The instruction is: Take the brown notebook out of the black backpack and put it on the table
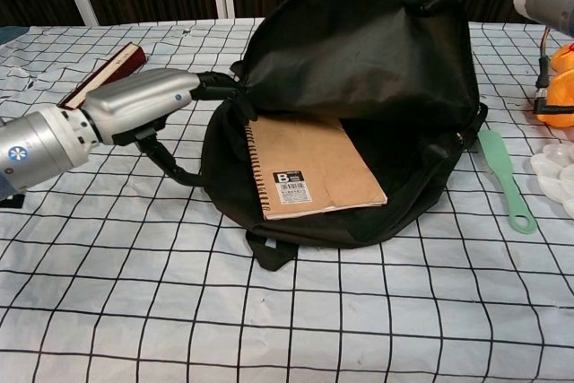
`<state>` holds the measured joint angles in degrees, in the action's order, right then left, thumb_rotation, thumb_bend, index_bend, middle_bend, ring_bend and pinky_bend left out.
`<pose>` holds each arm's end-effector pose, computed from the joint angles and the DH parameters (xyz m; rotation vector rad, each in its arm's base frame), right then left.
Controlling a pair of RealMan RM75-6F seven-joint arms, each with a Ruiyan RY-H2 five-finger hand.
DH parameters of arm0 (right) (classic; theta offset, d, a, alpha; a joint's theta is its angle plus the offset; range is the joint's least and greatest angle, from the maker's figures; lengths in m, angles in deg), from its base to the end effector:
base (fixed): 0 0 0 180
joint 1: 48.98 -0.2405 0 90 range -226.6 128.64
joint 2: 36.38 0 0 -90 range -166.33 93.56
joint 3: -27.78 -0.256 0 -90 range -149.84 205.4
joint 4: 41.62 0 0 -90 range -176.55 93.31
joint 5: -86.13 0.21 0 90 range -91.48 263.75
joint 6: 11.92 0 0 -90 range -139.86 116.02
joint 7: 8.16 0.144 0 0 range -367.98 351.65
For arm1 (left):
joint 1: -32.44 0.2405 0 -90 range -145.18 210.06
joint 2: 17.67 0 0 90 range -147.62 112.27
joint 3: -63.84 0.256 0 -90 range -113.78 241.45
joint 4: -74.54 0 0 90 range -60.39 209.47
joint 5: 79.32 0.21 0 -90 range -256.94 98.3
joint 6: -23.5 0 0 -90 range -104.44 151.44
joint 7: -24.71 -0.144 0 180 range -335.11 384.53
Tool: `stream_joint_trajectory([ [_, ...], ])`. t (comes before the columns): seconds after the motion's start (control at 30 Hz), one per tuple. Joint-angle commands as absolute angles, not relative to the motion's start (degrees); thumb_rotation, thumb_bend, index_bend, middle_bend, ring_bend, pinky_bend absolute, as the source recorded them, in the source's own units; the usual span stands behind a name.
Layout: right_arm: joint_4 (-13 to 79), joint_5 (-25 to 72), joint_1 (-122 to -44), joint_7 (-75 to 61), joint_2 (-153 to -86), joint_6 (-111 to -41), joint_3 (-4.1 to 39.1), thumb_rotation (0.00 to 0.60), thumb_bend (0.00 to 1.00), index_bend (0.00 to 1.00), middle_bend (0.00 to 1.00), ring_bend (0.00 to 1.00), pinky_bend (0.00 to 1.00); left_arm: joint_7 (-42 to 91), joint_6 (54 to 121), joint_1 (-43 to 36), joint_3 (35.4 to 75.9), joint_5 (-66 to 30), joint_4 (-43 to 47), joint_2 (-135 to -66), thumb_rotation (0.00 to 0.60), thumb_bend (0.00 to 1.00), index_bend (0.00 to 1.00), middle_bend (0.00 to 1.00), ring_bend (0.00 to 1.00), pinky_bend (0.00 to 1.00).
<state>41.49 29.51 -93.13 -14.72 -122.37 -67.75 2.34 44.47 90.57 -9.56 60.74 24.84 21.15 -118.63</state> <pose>-0.1187 -0.4087 0.0550 1.4701 -1.1601 1.2748 -0.1573 0.3314 -0.0549 -2.1519 -0.7423 -1.3220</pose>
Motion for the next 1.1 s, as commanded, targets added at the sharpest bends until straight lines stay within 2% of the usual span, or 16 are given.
stream_joint_trajectory([
  [0.03, 41.41, 29.53, -93.18, -14.6, -122.29, -68.08, 2.57, 0.6, 0.51, 0.65, 0.53, 0.32, 0.09, 46.04, 90.42, -11.24, 62.24, 25.3, 24.11, -121.07, 0.6, 0.02, 0.29, 0.31, 0.11, 0.18],
  [0.43, 41.63, 29.66, -93.17, -14.13, -121.86, -69.32, 3.59, 0.6, 0.51, 0.65, 0.53, 0.32, 0.09, 47.23, 90.11, -14.36, 63.74, 24.28, 31.95, -126.75, 0.6, 0.0, 0.3, 0.33, 0.12, 0.17],
  [1.1, 40.82, 29.93, -93.53, -13.03, -121.9, -69.68, 4.4, 0.6, 0.52, 0.65, 0.53, 0.32, 0.09, 48.84, 90.04, -16.93, 65.2, 22.22, 40.79, -132.24, 0.6, 0.01, 0.34, 0.36, 0.12, 0.15],
])
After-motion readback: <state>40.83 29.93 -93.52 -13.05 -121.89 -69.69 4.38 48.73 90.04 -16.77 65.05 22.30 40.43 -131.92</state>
